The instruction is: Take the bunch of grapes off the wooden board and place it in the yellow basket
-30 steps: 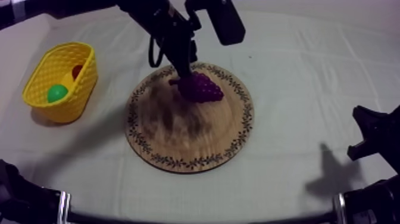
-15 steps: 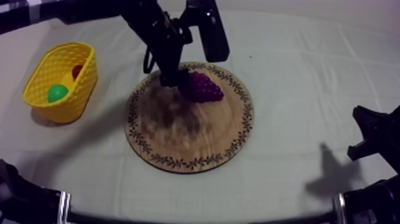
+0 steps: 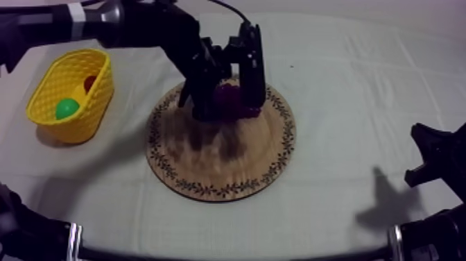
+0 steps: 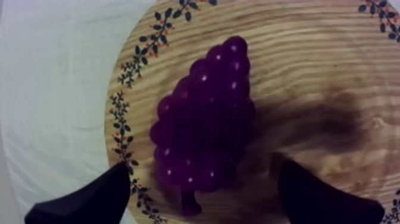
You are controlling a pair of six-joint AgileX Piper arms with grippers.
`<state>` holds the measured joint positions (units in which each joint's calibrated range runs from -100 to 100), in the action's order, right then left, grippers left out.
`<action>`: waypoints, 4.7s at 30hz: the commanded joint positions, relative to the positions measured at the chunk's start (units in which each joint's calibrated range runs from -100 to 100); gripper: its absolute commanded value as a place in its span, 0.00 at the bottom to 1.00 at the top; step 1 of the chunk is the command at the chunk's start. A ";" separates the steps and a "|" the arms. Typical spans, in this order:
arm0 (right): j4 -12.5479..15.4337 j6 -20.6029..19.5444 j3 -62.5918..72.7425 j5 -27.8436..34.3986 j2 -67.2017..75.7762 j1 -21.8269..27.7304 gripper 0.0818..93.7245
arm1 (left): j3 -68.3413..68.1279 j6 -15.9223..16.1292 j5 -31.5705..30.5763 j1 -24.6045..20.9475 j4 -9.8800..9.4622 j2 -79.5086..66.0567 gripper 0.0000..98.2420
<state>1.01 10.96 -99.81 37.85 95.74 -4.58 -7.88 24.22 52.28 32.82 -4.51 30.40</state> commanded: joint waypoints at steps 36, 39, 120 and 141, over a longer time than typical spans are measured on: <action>-0.01 0.00 0.03 -0.03 0.01 -0.02 0.00 | 5.55 -9.21 -1.47 -0.95 -5.22 4.91 0.48; -0.01 0.00 0.03 -0.03 0.01 -0.02 0.00 | 1.14 -10.16 1.43 -2.04 -5.00 -0.89 0.47; -0.01 0.00 0.03 -0.03 0.01 -0.02 0.00 | -29.49 -26.59 5.77 -34.95 -3.53 -63.13 0.53; -0.01 -0.01 0.03 -0.03 0.01 -0.02 0.00 | -71.80 -24.75 -12.68 -34.04 -1.42 -107.09 0.00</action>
<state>1.01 10.96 -99.81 37.78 95.74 -4.58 -74.15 -0.76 39.83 -1.23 -6.01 -69.70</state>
